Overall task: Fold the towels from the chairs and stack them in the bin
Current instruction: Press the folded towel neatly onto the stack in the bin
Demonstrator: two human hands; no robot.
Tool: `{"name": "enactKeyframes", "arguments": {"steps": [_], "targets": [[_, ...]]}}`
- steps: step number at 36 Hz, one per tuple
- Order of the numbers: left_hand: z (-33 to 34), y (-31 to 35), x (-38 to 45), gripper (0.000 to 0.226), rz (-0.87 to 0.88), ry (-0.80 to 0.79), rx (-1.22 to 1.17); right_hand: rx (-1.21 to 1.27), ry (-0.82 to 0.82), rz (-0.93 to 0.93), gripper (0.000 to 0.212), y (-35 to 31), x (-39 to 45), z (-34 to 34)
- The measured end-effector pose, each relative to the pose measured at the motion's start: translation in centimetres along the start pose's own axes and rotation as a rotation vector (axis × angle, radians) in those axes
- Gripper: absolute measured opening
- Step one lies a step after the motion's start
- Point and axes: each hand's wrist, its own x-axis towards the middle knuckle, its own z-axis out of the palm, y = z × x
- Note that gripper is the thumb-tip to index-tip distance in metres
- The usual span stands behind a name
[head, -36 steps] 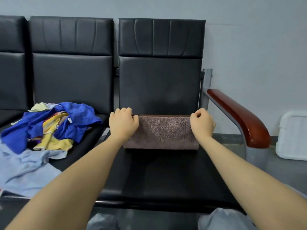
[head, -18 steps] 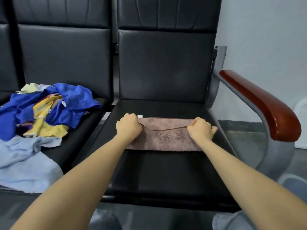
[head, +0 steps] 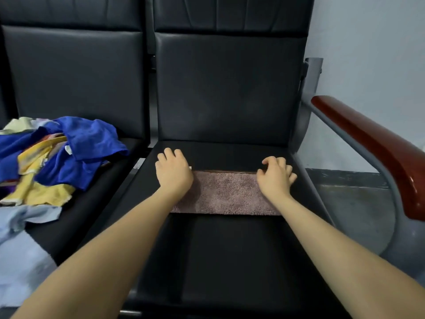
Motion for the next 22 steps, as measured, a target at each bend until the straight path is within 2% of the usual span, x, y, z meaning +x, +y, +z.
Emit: {"name": "enactKeyframes", "arguments": {"steps": [4,6,8,10,15,22], "targets": [[1.5,0.7,-2.2,0.037,-0.06,0.096,0.049,0.007,-0.055,-0.274,0.023,0.0,-1.1,0.4],[1.5,0.9,-3.4,0.042,-0.088,0.022,0.099,-0.022,-0.095,-0.429,0.022,-0.2,-1.8,0.7],[1.4,1.0,-4.1,0.048,-0.153,-0.064,0.095,0.007,-0.194,-0.509,0.023,-0.4,-2.4,0.9],[1.4,0.9,-4.4,0.05,-0.189,-0.117,0.064,0.029,-0.313,-0.53,0.03,-0.8,-2.9,1.0],[0.6,-0.1,-5.0,0.06,-0.253,-0.137,0.084,-0.184,-0.519,-0.547,0.052,-1.0,-4.1,0.5],[0.5,-1.6,-6.5,0.045,-0.237,-0.127,0.049,-0.264,-0.535,-0.529,0.055,-1.0,-5.3,0.3]]}}
